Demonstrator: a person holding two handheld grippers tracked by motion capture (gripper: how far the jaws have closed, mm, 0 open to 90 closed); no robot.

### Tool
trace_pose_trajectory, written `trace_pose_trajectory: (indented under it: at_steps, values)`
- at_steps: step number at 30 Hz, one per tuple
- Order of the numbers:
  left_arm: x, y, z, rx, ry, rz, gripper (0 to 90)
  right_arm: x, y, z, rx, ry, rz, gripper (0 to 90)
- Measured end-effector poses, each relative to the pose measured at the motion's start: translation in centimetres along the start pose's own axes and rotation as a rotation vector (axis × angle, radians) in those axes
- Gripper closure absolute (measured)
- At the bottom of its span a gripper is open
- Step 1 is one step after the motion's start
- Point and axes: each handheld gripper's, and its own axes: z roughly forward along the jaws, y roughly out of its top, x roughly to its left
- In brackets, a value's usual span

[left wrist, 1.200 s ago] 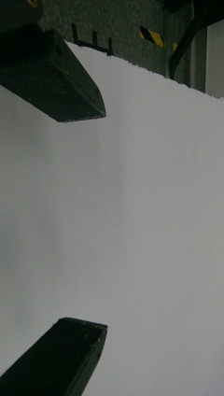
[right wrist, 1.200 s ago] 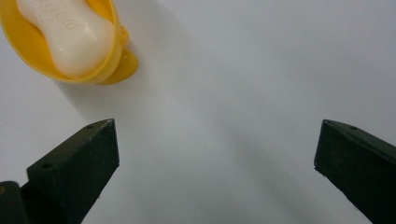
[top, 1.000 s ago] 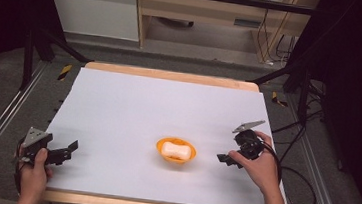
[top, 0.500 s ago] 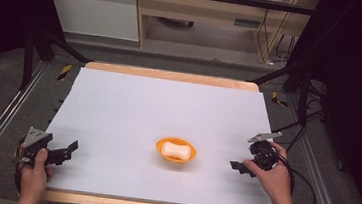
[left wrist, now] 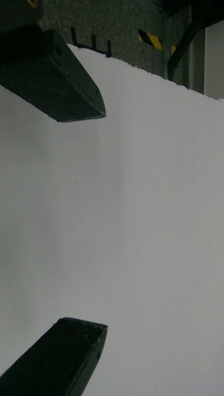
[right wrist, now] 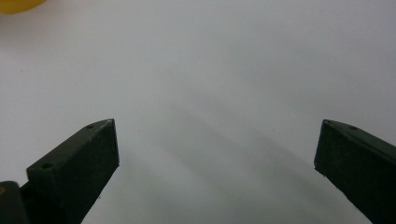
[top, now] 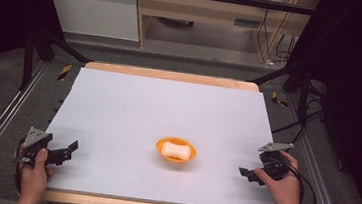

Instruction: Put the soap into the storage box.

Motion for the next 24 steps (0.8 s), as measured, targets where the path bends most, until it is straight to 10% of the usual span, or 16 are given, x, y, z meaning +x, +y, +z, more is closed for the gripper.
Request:
trace_pose_trajectory:
  at_steps: [24]
  values:
    - [0.0, 0.0, 0.0, 0.001, 0.005, 0.006, 0.0, -2.4, -5.8, -2.4, -0.177, 0.004, 0.105, 0.6]
